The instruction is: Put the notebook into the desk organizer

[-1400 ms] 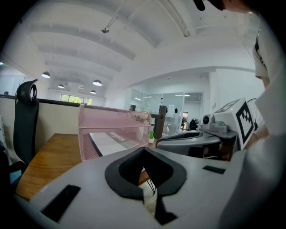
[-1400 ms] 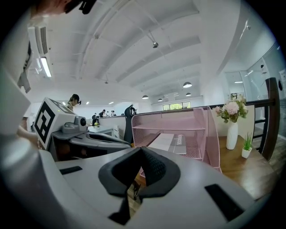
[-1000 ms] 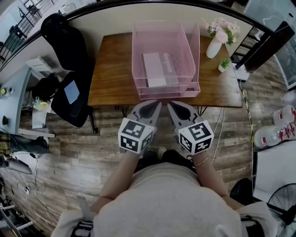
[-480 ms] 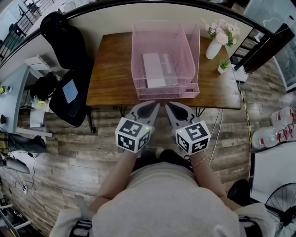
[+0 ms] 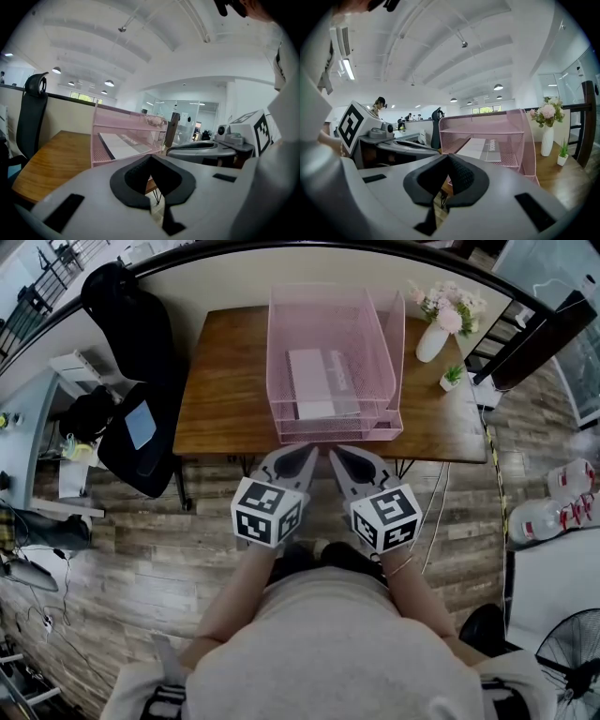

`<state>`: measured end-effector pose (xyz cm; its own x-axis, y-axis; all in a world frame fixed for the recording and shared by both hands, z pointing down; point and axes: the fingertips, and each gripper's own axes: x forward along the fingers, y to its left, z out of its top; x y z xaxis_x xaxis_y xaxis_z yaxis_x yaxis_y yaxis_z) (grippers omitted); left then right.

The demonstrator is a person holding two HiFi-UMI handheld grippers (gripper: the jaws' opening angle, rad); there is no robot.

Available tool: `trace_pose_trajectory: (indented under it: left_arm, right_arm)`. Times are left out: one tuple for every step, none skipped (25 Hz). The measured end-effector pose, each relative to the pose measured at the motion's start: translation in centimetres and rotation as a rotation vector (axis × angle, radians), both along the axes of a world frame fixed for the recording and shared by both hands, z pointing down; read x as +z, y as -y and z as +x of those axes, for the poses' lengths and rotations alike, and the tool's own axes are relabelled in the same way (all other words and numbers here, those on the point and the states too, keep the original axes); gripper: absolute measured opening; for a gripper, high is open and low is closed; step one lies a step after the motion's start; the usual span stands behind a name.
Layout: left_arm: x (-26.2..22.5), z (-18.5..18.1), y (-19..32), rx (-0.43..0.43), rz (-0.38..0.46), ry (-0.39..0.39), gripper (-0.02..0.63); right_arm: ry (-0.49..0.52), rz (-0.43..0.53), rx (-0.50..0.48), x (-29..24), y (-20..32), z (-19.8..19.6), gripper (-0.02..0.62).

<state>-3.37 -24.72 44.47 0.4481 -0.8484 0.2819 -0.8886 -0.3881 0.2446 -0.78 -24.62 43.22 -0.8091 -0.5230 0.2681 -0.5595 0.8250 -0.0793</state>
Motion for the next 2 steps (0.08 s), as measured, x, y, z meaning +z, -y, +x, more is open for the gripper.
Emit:
trace_pose_trajectory:
  left_arm:
    - [0.02, -0.01, 0.02, -0.001, 0.0, 0.0, 0.012]
    - [0.05, -0.02, 0.05, -0.002, 0.0, 0.0, 0.012]
  right_arm:
    - [-0.002, 0.0, 0.001, 0.06, 0.01, -0.01, 0.011]
    - [-0.003, -0.001, 0.002, 0.11, 0.02, -0.01, 0.011]
